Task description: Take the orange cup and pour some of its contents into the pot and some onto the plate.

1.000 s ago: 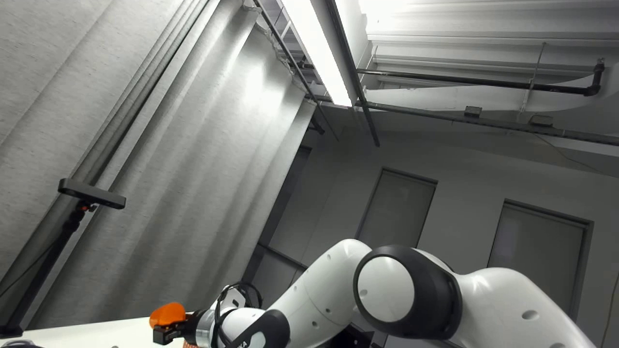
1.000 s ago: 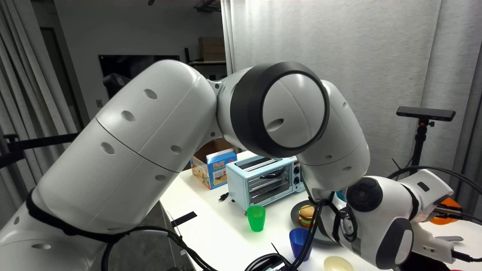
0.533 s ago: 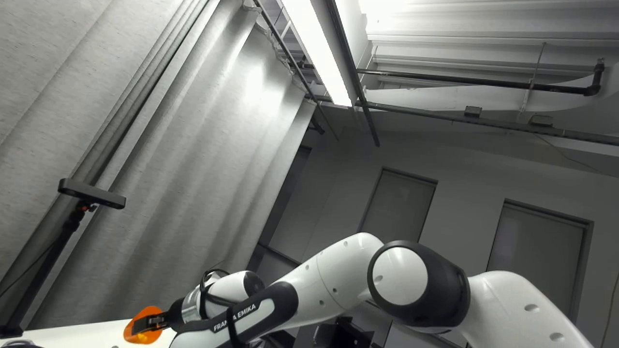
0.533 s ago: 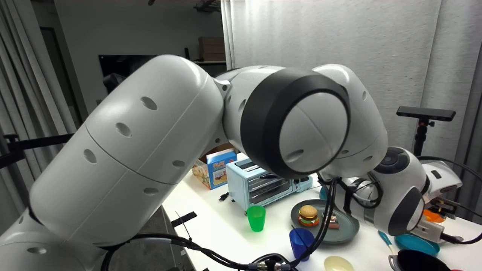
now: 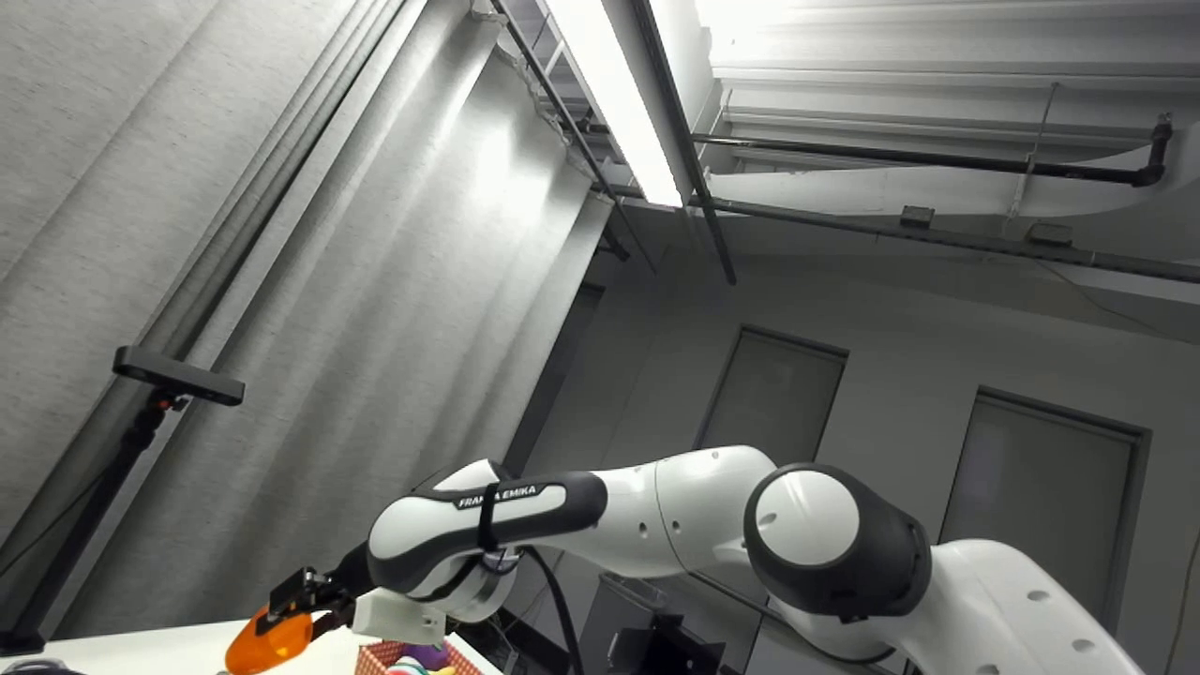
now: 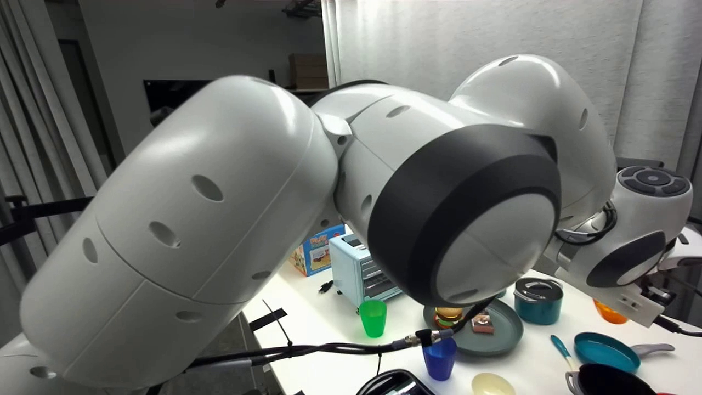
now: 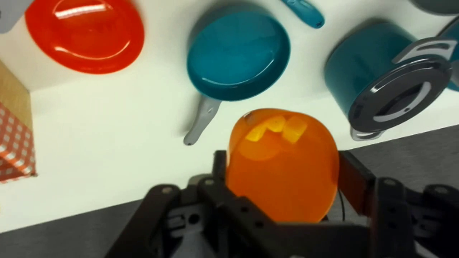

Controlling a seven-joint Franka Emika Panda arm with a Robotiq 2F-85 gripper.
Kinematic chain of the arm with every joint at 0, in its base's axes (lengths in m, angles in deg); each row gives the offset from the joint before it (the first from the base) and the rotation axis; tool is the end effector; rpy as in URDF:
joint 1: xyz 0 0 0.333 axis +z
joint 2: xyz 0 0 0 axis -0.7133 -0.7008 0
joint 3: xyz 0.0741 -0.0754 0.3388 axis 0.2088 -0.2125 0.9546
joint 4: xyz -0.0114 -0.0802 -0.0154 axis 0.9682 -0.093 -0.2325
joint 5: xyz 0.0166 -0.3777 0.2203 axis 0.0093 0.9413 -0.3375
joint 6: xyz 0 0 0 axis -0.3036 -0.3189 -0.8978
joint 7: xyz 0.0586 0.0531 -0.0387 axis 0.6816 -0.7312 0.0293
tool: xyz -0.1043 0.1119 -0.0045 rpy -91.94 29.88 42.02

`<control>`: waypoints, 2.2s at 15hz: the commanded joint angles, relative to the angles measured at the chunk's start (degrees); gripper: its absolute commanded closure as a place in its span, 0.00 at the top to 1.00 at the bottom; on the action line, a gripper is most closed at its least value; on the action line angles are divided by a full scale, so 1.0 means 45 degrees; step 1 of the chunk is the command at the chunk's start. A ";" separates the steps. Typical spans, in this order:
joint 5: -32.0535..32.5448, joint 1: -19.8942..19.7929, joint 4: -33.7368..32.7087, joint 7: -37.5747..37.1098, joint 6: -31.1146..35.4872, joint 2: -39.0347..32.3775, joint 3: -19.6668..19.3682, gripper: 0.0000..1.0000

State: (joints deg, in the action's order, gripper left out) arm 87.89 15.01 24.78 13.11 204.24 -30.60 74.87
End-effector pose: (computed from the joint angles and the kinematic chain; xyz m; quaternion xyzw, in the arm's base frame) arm 0.8304 -0.1771 0.2319 -0.9555 0.0712 -0.2731 0.0861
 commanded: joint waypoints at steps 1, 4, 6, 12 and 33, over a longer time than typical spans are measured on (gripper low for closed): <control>-0.1917 0.0788 -0.1892 0.1356 -0.2824 -0.0802 -0.0485 0.51; -0.2323 0.1768 -0.2436 0.1445 -0.4198 -0.1052 -0.1575 0.51; -0.2237 0.2329 -0.2497 0.1585 -0.4490 -0.1128 -0.2090 0.51; -0.1971 0.3502 -0.2095 0.2265 -0.3886 -0.0979 -0.2652 0.51; -0.1936 0.4170 0.0579 0.5706 -0.1534 0.0063 -0.1040 0.51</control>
State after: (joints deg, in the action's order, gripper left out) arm 79.46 33.44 23.70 36.05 192.29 -32.69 69.91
